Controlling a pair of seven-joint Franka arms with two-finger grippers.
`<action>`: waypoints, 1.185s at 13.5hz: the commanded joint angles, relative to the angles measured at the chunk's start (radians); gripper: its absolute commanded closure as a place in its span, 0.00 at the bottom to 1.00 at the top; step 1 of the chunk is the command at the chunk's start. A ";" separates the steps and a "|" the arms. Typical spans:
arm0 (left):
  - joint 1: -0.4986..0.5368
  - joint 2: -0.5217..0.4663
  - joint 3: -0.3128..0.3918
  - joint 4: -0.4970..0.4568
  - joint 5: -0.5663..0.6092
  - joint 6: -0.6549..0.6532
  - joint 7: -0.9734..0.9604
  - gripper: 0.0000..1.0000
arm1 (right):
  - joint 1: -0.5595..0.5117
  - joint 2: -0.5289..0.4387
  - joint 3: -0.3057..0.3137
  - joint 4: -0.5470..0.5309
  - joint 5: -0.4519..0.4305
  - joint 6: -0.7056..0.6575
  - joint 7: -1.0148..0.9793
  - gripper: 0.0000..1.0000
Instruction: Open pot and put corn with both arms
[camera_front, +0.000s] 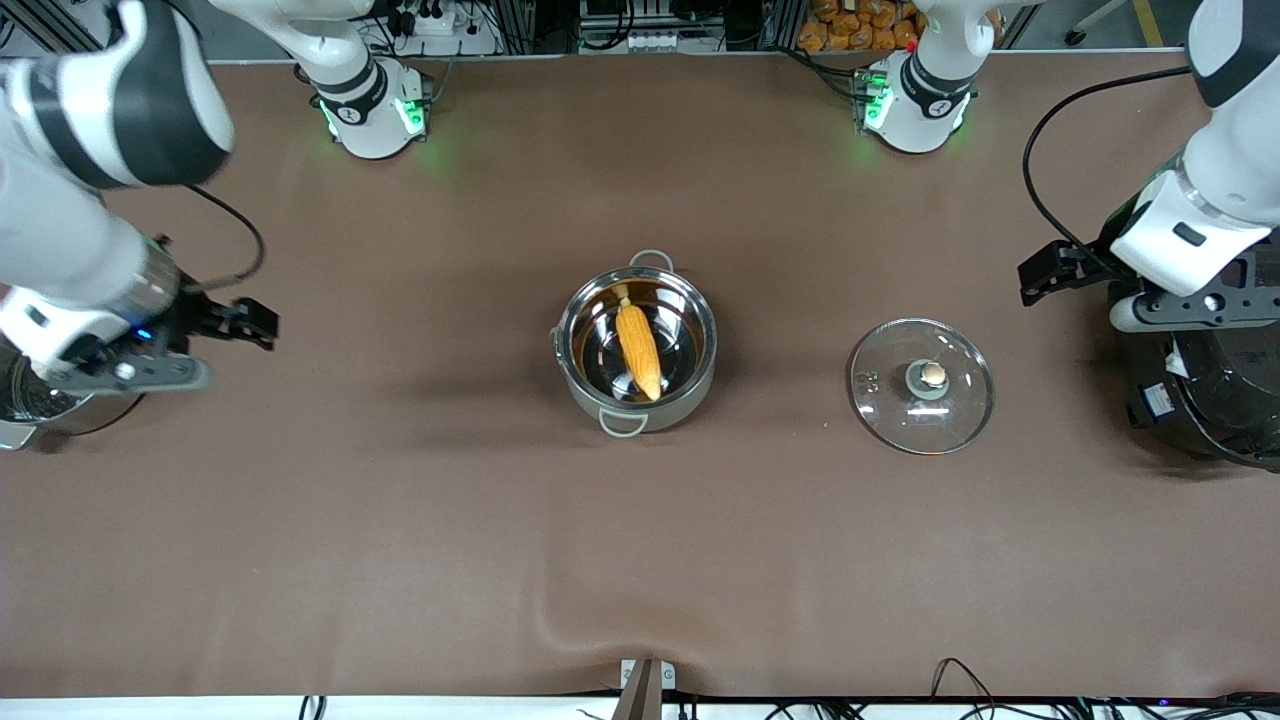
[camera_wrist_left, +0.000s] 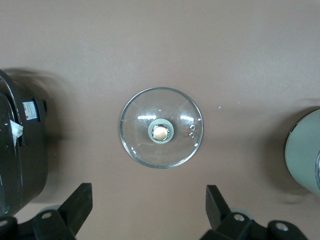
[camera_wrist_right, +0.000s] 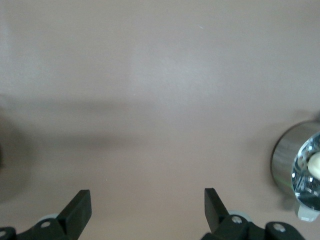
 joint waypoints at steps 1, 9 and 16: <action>0.007 -0.014 0.002 0.033 -0.005 -0.024 0.027 0.00 | 0.052 -0.065 -0.119 -0.025 0.059 -0.035 -0.046 0.00; 0.008 -0.005 0.002 0.056 -0.005 -0.034 0.027 0.00 | 0.044 -0.139 -0.211 0.060 0.077 -0.167 -0.221 0.00; 0.007 0.000 0.000 0.056 -0.005 -0.034 0.028 0.00 | 0.023 -0.144 -0.237 0.071 0.169 -0.190 -0.105 0.00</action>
